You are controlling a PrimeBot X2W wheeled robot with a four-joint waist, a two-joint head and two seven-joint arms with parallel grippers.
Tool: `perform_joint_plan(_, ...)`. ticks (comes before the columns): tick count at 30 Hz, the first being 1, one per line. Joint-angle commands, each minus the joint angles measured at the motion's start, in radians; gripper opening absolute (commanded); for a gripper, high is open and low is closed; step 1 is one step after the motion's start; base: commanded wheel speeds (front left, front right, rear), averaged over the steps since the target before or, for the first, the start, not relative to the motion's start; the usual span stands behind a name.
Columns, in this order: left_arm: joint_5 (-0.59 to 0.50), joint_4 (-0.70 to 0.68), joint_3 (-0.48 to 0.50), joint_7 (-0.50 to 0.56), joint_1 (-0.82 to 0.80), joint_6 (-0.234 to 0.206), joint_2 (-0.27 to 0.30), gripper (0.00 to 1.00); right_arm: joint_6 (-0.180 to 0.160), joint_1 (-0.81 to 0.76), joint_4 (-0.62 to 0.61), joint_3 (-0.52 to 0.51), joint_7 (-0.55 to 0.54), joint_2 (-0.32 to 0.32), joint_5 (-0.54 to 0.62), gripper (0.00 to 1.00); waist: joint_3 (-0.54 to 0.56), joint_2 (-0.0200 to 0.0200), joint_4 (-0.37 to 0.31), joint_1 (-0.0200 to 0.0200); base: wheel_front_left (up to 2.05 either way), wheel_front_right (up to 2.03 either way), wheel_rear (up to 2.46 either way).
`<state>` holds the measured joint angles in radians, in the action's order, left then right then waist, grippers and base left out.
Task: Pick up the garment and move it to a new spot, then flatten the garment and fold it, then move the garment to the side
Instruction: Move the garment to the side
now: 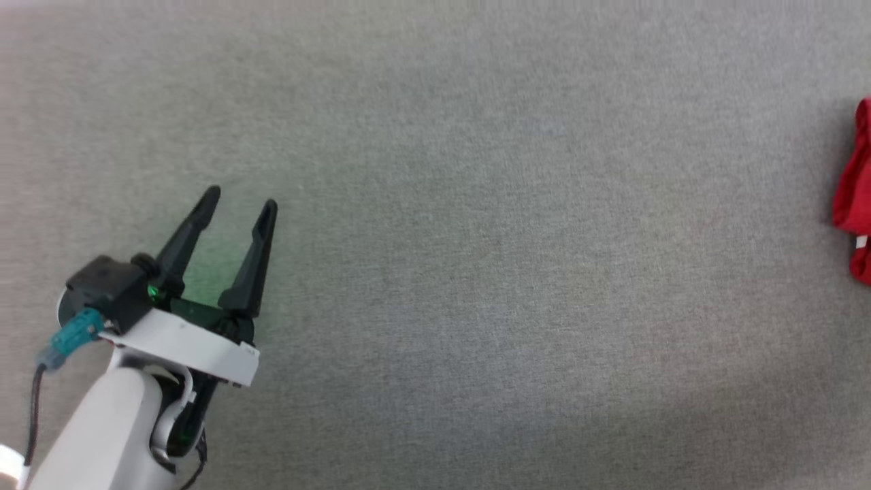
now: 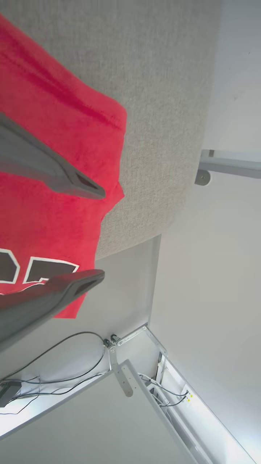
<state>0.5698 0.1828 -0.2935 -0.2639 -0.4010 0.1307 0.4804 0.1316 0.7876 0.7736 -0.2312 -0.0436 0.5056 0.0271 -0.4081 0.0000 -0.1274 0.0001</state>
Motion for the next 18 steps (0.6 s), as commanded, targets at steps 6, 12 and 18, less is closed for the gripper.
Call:
perform_joint_plan(6,-0.018,0.01,0.036,0.001,0.067,-0.001,-0.026,1.0,-0.002,-0.033,0.014,0.085,0.065,-0.022,-0.061,1.0,0.124,0.0,0.064,-0.0001,0.0,0.0,0.0)
perform_joint_plan(12,-0.034,0.023,0.068,0.001,0.127,-0.001,-0.041,1.0,-0.002,-0.078,0.01,0.185,0.137,-0.05,-0.132,1.0,0.213,0.0,0.099,-0.0001,0.0,0.0,0.0)
perform_joint_plan(18,-0.055,0.027,0.11,0.001,0.189,-0.001,-0.052,1.0,-0.002,-0.132,0.001,0.26,0.215,-0.079,-0.206,1.0,0.29,0.0,0.125,-0.0001,0.0,0.0,0.0)
